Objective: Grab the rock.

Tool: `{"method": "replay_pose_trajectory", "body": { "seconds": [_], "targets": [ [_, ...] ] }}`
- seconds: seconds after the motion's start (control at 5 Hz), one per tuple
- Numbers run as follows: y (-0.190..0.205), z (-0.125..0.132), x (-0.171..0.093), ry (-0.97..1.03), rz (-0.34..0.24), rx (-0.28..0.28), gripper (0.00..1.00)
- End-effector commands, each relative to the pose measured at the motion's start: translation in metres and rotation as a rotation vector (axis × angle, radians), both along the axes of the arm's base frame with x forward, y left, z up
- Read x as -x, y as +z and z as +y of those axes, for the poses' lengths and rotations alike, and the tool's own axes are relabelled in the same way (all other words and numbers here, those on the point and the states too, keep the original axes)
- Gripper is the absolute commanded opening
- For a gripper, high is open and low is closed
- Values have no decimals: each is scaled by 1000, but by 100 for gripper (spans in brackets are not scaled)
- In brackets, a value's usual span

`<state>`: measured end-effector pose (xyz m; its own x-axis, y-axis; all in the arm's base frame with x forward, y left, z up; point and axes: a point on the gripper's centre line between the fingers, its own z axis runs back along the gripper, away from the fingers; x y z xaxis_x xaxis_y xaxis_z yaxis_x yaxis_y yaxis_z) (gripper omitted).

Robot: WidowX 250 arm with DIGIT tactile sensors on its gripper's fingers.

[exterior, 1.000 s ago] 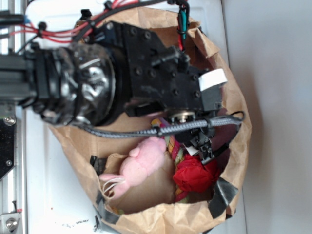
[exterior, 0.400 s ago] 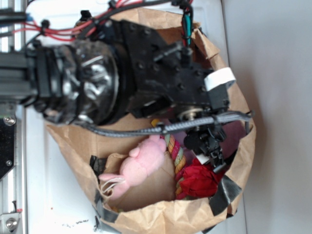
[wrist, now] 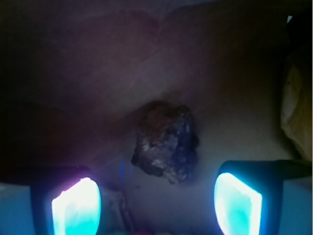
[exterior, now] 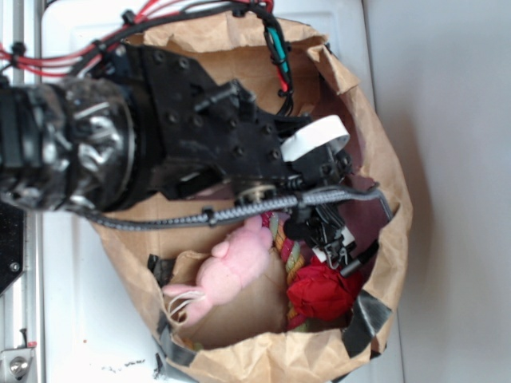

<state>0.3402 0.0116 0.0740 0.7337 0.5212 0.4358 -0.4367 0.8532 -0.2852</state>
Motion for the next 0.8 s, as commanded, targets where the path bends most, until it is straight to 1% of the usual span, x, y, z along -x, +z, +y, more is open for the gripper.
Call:
{"method": "replay_pose_trajectory", "body": {
  "seconds": [0.0, 0.2, 0.4, 0.6],
  "targets": [
    [16, 2, -26, 60, -69, -66, 100],
    [13, 0, -31, 66, -55, -70, 100],
    [8, -9, -38, 74, -45, -90, 100],
    [0, -19, -38, 65, -21, -117, 100]
  ]
}}
